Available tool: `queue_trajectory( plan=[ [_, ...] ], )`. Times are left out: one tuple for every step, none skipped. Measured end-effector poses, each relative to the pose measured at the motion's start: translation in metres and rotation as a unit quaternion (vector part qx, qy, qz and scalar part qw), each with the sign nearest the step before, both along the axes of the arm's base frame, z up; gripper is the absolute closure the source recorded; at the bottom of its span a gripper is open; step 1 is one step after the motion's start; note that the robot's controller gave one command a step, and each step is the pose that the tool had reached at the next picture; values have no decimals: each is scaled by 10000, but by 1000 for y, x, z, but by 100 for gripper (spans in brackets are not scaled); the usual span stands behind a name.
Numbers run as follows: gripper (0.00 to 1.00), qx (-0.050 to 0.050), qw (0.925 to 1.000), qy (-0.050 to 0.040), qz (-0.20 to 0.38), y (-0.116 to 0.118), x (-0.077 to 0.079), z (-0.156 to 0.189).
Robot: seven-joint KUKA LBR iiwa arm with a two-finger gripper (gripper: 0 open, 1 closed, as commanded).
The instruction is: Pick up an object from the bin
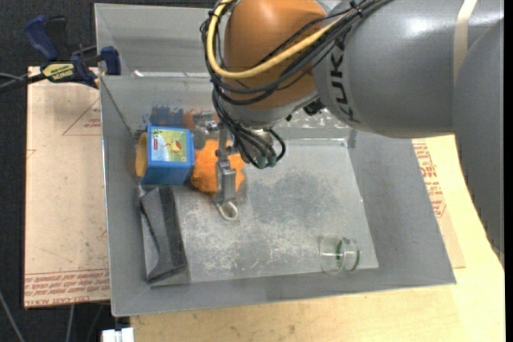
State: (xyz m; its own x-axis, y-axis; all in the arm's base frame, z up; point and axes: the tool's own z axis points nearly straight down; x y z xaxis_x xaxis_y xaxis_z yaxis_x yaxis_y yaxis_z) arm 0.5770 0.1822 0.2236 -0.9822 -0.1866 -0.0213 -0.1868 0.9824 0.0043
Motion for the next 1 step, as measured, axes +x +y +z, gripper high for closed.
queue_trajectory(
  plan=[
    [0, -27, 9997, 97, -215, -8, 6, -66]
  ],
)
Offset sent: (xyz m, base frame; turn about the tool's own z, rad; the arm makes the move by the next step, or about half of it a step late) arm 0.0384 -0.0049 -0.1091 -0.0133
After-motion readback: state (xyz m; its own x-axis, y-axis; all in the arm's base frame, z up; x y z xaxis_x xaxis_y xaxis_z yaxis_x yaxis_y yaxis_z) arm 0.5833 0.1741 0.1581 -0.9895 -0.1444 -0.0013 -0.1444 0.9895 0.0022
